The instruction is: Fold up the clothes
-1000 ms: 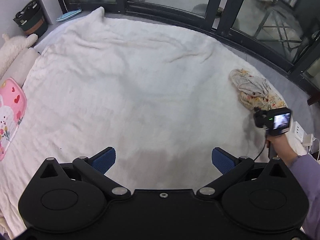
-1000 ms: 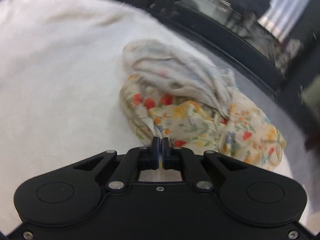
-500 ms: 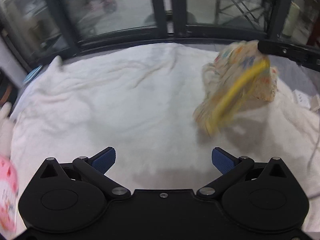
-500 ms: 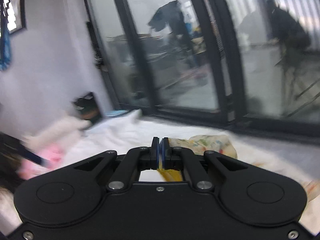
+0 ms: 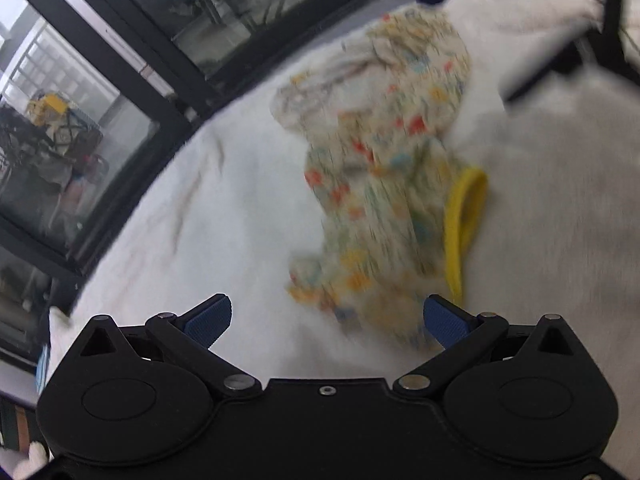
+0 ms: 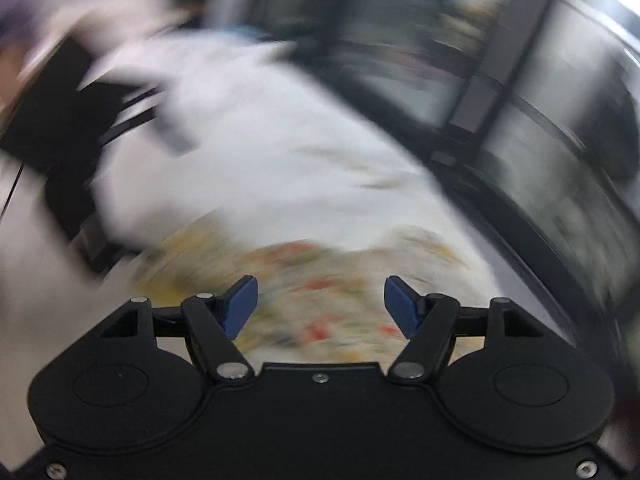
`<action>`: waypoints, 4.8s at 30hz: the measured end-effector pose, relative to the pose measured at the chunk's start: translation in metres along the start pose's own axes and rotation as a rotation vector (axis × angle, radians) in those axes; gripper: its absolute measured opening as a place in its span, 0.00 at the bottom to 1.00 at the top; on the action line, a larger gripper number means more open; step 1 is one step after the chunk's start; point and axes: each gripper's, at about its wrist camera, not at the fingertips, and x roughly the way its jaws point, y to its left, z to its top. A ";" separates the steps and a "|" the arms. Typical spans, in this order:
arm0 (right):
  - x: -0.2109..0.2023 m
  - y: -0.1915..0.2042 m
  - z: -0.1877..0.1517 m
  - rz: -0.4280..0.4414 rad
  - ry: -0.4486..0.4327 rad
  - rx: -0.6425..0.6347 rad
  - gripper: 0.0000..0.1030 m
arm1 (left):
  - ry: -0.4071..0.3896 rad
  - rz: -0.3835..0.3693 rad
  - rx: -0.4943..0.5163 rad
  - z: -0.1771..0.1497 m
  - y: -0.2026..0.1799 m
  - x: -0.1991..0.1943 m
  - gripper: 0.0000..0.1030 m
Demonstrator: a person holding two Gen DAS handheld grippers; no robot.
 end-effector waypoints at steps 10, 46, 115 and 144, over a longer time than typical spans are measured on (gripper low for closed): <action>0.083 0.112 -0.010 -0.037 -0.031 -0.629 0.43 | 0.029 -0.037 -0.023 -0.028 0.001 -0.008 1.00; -0.010 -0.069 -0.045 -0.291 0.013 0.566 0.08 | -0.167 -0.070 -0.417 0.094 0.006 -0.001 0.71; 0.073 0.063 -0.078 -0.480 0.299 0.003 0.69 | -0.271 -0.056 -0.181 0.121 0.003 0.012 0.09; 0.119 0.046 -0.098 -0.637 0.359 -0.066 0.36 | -0.279 -0.038 -0.055 0.102 -0.018 0.003 0.09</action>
